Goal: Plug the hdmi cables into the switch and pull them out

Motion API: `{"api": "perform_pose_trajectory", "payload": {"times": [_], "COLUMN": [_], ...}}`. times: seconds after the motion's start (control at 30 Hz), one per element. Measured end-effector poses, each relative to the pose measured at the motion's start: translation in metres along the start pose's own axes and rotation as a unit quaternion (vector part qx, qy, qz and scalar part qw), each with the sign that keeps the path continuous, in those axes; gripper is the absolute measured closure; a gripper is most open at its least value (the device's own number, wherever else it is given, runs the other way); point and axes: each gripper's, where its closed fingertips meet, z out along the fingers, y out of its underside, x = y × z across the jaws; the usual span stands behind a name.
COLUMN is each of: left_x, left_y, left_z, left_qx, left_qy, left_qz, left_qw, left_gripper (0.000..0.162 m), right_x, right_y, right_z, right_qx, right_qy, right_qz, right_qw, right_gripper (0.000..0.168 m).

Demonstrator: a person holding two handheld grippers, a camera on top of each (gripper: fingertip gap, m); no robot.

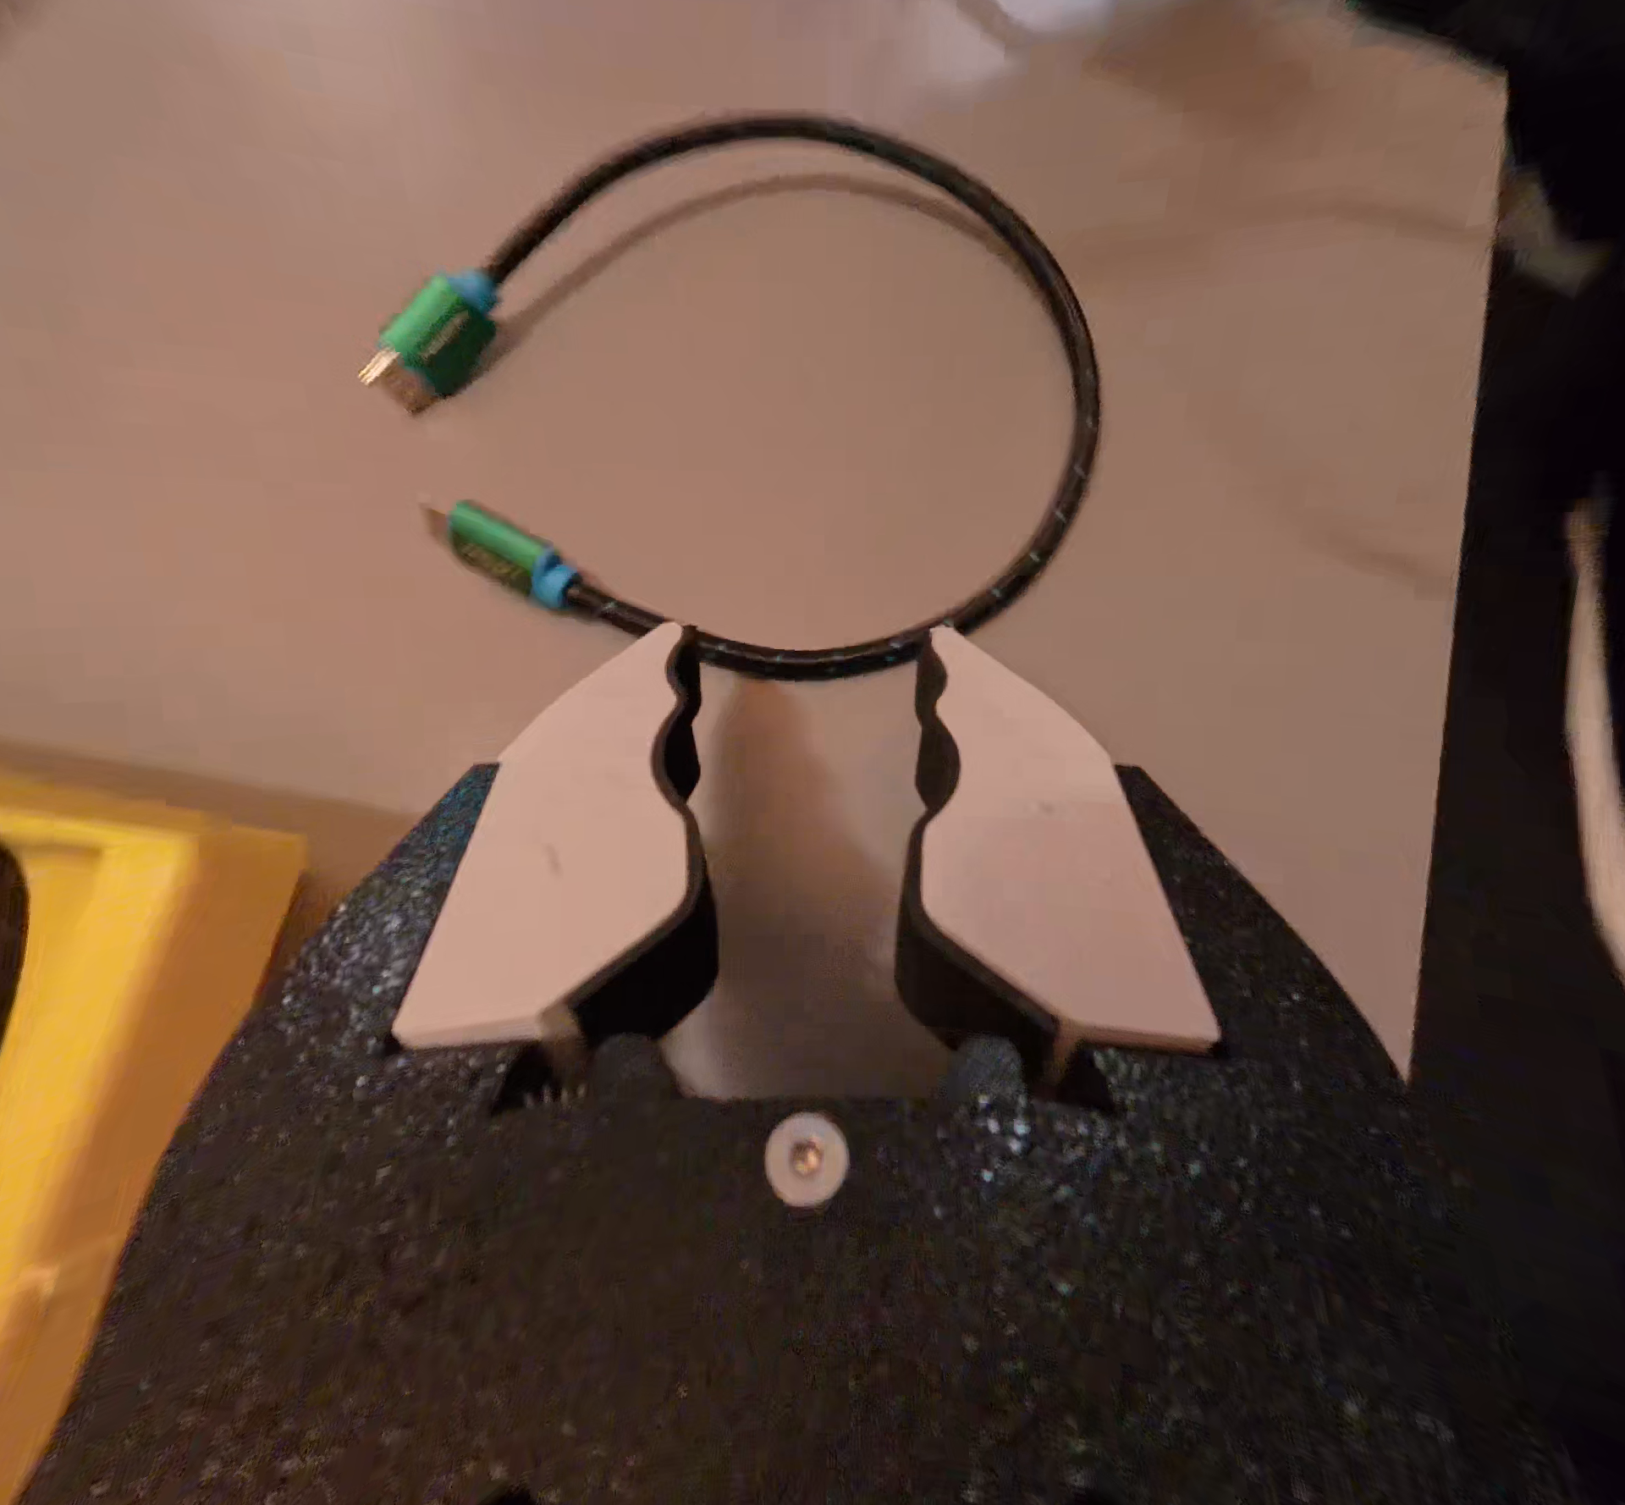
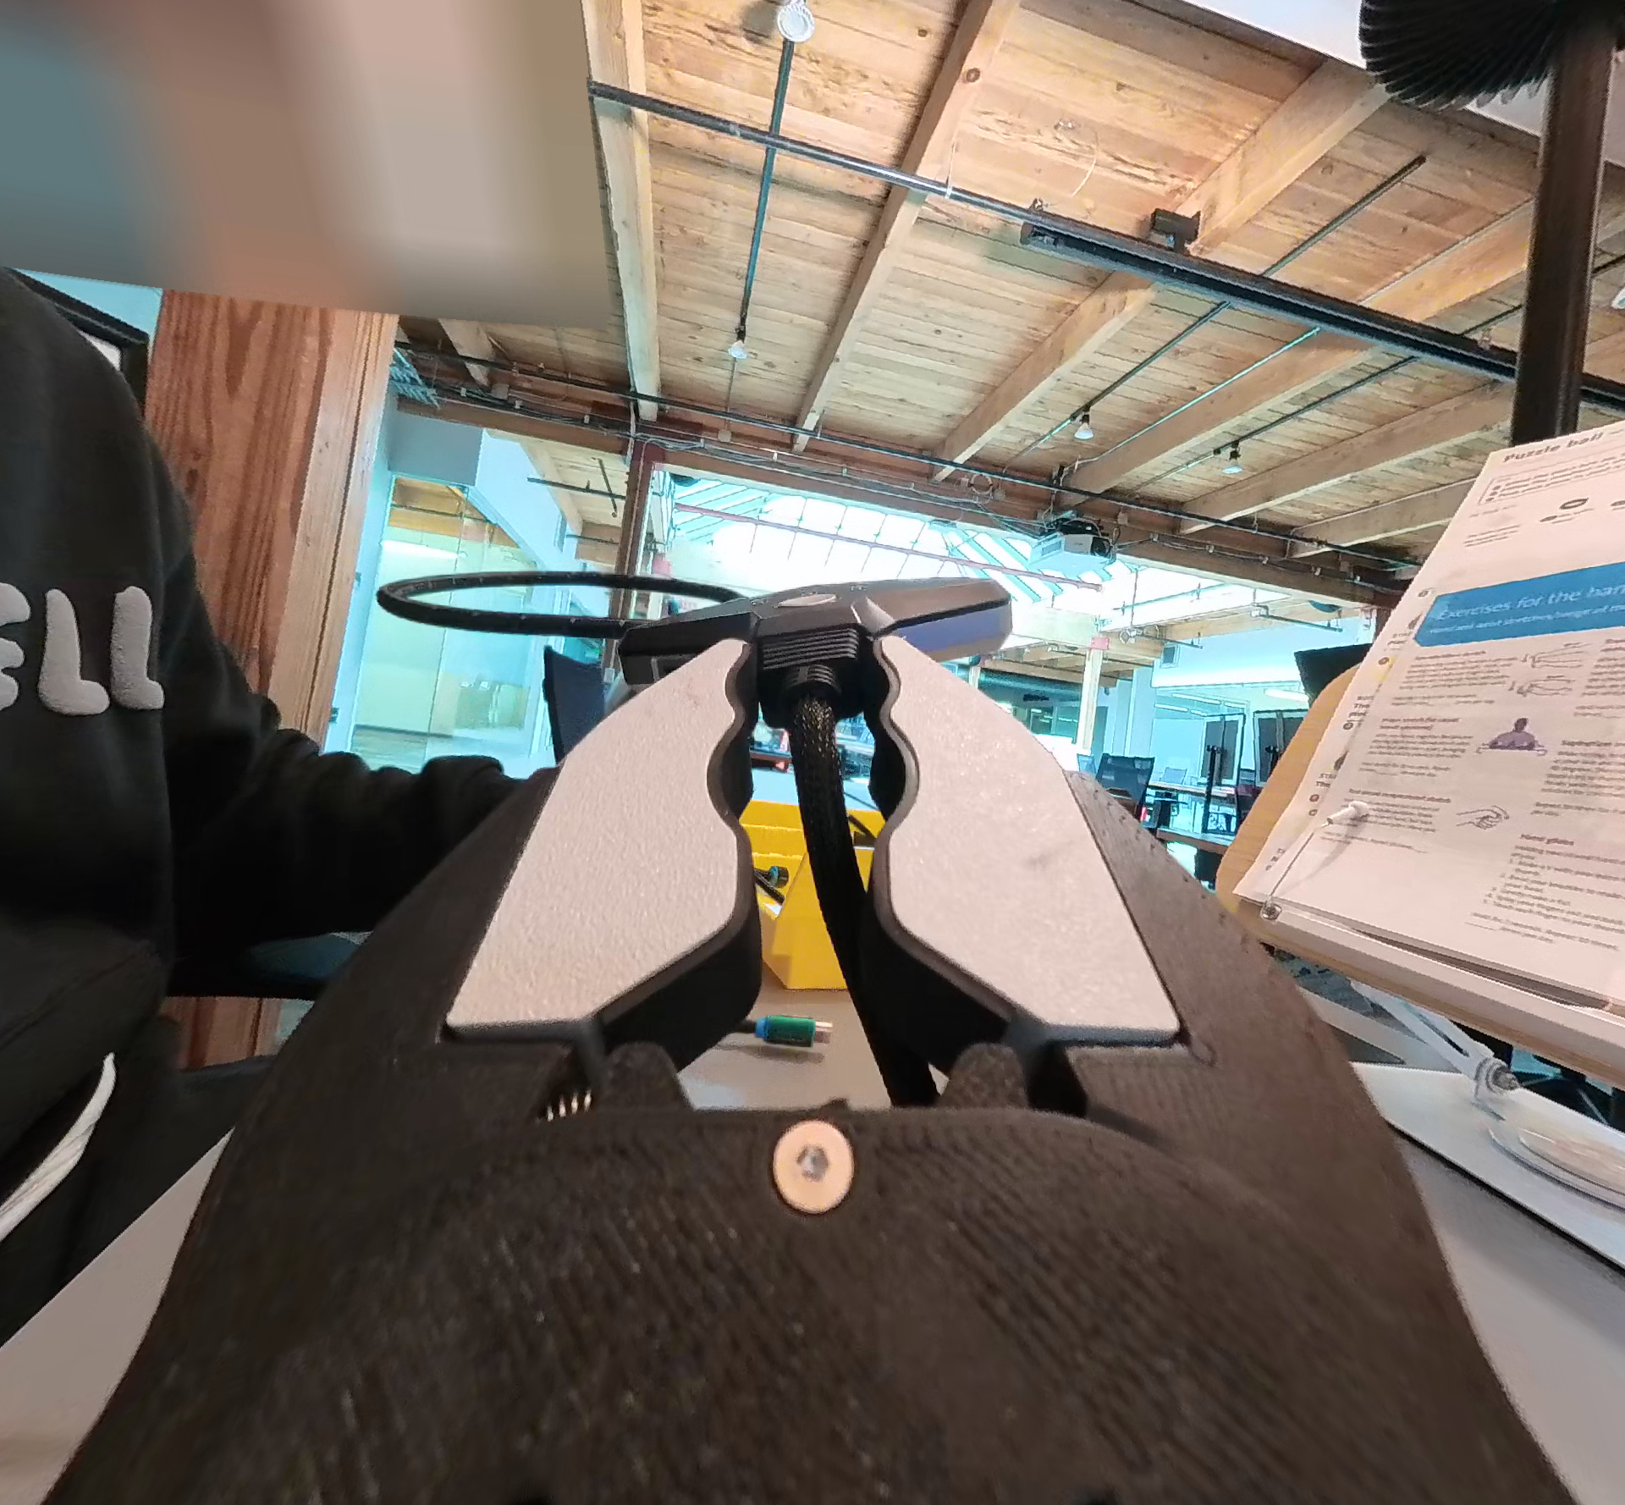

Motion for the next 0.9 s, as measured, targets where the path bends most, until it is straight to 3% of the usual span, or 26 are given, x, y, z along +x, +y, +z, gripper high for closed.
{"api": "perform_pose_trajectory", "payload": {"times": [0.13,0.27,0.6,0.8,0.9], "left_x": [-0.041,-0.041,-0.067,-0.065,-0.064], "left_y": [-0.002,0.004,0.002,-0.002,-0.002], "left_z": [0.002,0.017,0.040,0.044,0.045], "left_qx": [0.012,-0.013,-0.063,-0.061,-0.059], "left_qy": [-0.103,-0.099,-0.233,-0.238,-0.230], "left_qz": [-0.207,-0.303,-0.199,-0.190,-0.203], "left_qw": [0.973,0.948,0.950,0.950,0.950], "left_gripper": [0.116,0.110,0.116,0.134,0.135], "right_x": [-0.001,-0.002,-0.003,-0.003,-0.003], "right_y": [0.003,0.004,0.005,0.004,0.003], "right_z": [0.001,0.002,0.003,0.003,0.003], "right_qx": [-0.007,-0.011,-0.013,-0.013,-0.010], "right_qy": [-0.003,-0.007,-0.008,-0.009,-0.009], "right_qz": [0.001,0.001,0.001,0.002,0.001], "right_qw": [1.000,1.000,1.000,1.000,1.000], "right_gripper": [0.145,0.145,0.145,0.145,0.145]}}
